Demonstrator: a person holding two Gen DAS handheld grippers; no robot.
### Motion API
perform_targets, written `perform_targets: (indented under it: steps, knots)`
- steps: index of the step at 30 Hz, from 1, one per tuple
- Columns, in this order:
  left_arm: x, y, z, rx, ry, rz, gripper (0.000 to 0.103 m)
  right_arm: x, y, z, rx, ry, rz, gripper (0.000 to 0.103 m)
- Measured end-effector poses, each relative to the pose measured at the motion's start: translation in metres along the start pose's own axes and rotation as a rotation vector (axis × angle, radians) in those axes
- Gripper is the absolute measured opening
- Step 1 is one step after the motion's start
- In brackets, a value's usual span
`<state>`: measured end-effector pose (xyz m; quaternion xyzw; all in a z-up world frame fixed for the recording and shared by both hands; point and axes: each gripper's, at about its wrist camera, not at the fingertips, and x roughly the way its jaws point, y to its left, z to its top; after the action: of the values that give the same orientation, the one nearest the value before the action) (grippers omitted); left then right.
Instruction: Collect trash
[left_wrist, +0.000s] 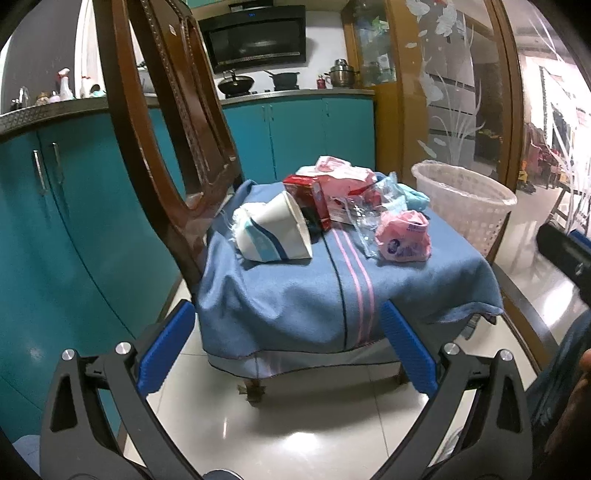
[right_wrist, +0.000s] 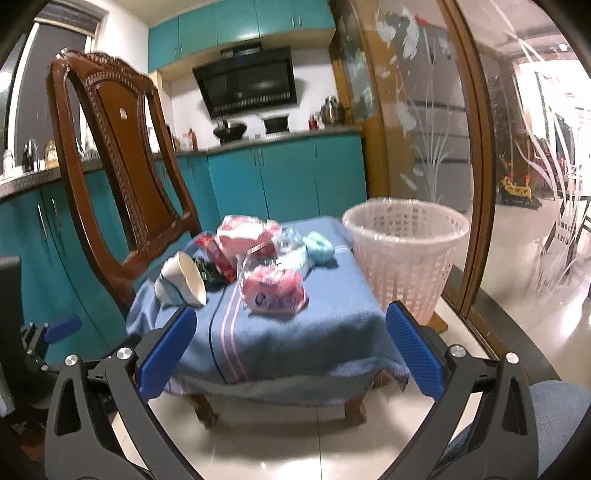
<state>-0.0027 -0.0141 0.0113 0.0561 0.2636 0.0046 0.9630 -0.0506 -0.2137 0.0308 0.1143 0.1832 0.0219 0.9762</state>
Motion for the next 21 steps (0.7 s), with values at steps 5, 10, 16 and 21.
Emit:
perform_targets:
  steps: [5,10,16,21]
  knots:
    - [-0.001,0.002,-0.003,-0.020,-0.018,0.000,0.100,0.001,0.002,-0.007,-0.056,-0.063,0.016,0.100]
    - [0.010,0.009,0.001,-0.053,0.074,-0.060,0.100,0.009,0.003,-0.007,-0.064,-0.021,0.015,0.100]
    - [0.022,0.016,0.005,-0.069,0.152,-0.046,0.100,0.015,0.009,-0.012,-0.090,0.023,0.027,0.100]
    - [0.037,0.025,0.017,-0.119,0.144,-0.042,0.100,0.020,0.012,-0.015,-0.114,0.055,0.041,0.100]
